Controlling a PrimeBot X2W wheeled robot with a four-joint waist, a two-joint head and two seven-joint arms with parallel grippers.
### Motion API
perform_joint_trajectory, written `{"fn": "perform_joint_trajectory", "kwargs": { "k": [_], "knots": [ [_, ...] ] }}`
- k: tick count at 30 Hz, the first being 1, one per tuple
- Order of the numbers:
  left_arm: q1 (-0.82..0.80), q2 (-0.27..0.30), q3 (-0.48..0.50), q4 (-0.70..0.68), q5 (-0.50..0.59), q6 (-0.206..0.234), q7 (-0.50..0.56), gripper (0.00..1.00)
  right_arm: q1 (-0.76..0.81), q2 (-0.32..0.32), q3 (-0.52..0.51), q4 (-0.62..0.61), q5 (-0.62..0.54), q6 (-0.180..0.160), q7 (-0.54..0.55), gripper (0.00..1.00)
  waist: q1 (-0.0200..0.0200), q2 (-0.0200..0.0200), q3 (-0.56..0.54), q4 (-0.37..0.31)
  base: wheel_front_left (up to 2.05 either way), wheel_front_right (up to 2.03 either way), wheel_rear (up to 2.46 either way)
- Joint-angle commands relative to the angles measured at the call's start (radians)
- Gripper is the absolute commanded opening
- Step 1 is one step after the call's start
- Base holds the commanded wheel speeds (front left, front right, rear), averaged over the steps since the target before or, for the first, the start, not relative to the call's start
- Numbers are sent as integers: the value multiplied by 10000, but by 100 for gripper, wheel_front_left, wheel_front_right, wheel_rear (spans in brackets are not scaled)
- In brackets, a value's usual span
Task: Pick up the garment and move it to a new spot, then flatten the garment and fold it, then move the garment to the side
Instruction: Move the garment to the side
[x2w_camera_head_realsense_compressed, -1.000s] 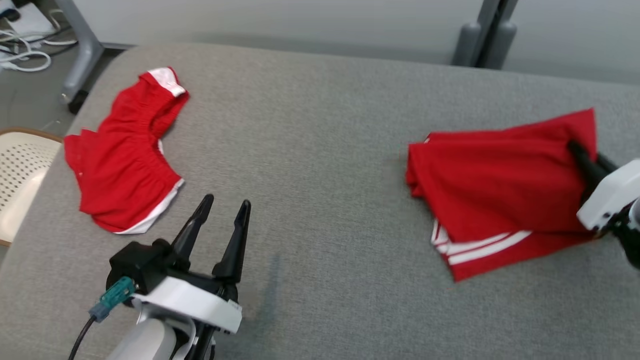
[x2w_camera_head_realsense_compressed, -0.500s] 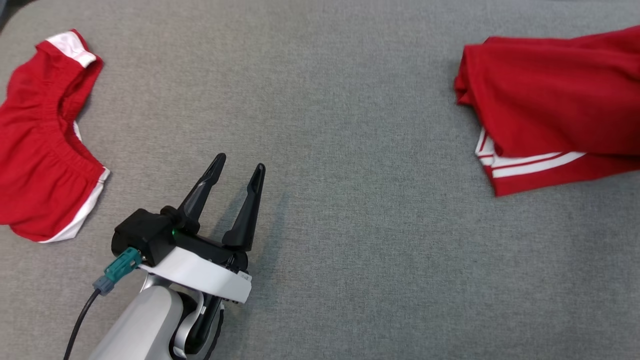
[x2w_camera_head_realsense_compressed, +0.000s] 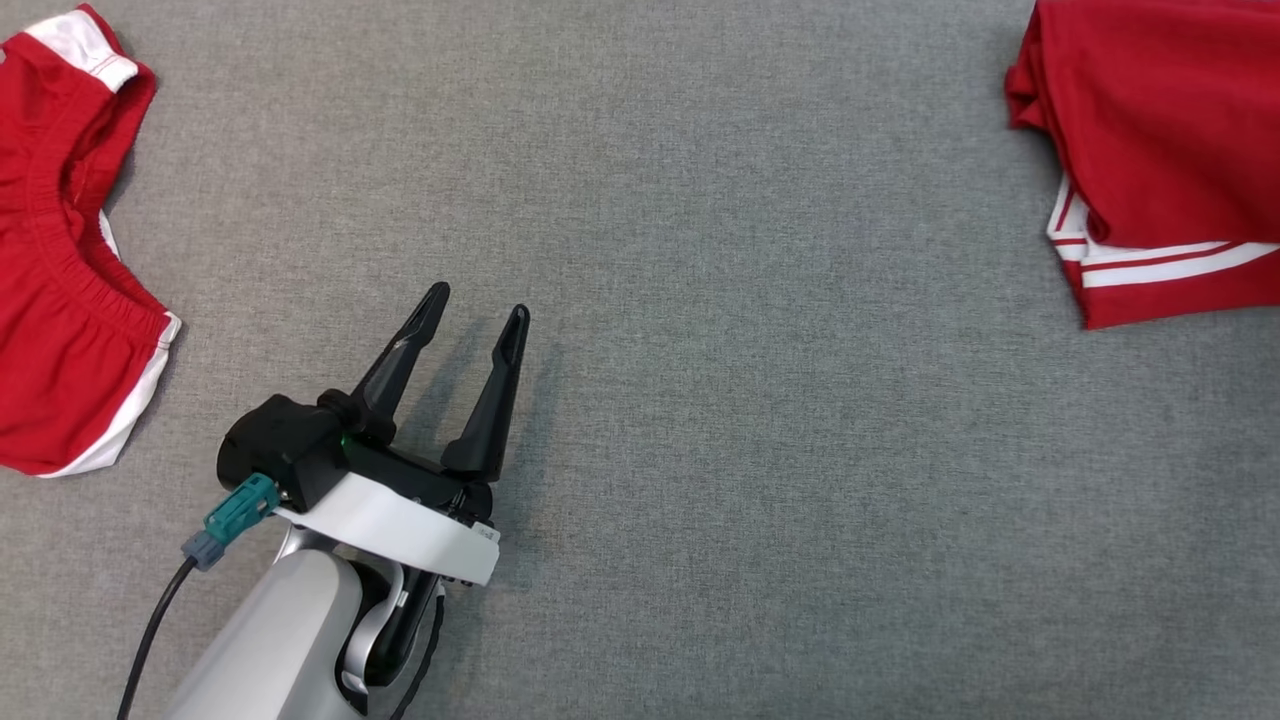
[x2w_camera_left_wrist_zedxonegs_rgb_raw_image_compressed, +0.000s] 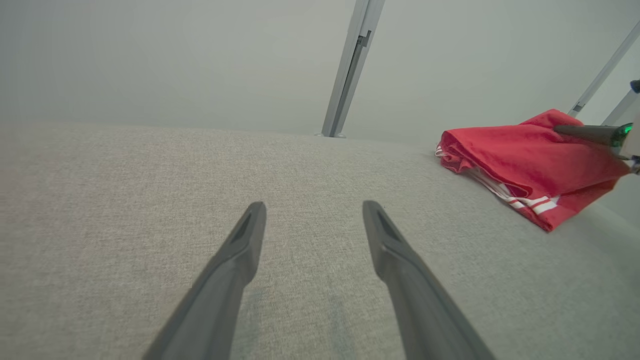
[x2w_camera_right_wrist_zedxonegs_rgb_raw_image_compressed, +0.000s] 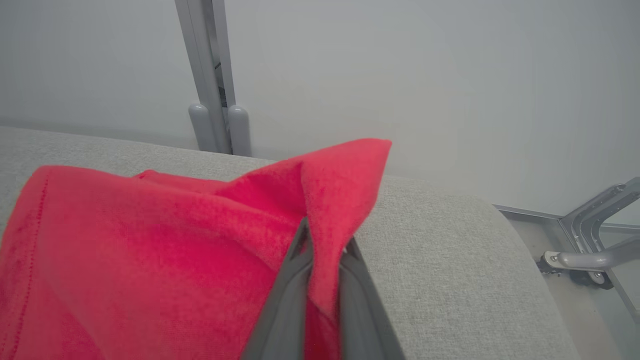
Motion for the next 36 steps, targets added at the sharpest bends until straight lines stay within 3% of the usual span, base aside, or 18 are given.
{"fn": "perform_joint_trajectory", "kwargs": {
  "k": [1, 10, 11, 12, 24, 36],
  "knots": [
    [-189, 6, 75, 20, 35, -45, -40, 100, -136, -107, -46, 154, -65, 0, -102, 0, 0, 0, 19, 27, 0, 0, 0],
    [-118, 19, 124, 106, 71, -72, -40, 100, -429, 63, -225, 939, -569, 0, -339, 0, 0, 0, -17, 105, 0, 0, 0],
    [-114, 20, 124, 117, 72, -71, -40, 100, -457, 109, -230, 1038, -613, 0, -359, 42, 0, 0, -34, 107, 0, 0, 0],
    [-107, 19, 128, 125, 77, -61, -40, 100, -478, 152, -257, 1120, -627, 0, -393, 100, 0, 0, -58, 106, 0, 0, 0],
    [300, -44, 252, 306, -8, -35, -41, 100, -246, 765, -162, 1634, -1199, 0, -1434, 100, 0, 0, -1169, -71, 0, 0, 0],
    [1610, 313, 939, 258, -182, 348, -41, 100, 1395, 1522, 127, 272, -603, 1, -2321, 100, 0, 0, -3174, -237, 0, 0, 0]
  ]
}}
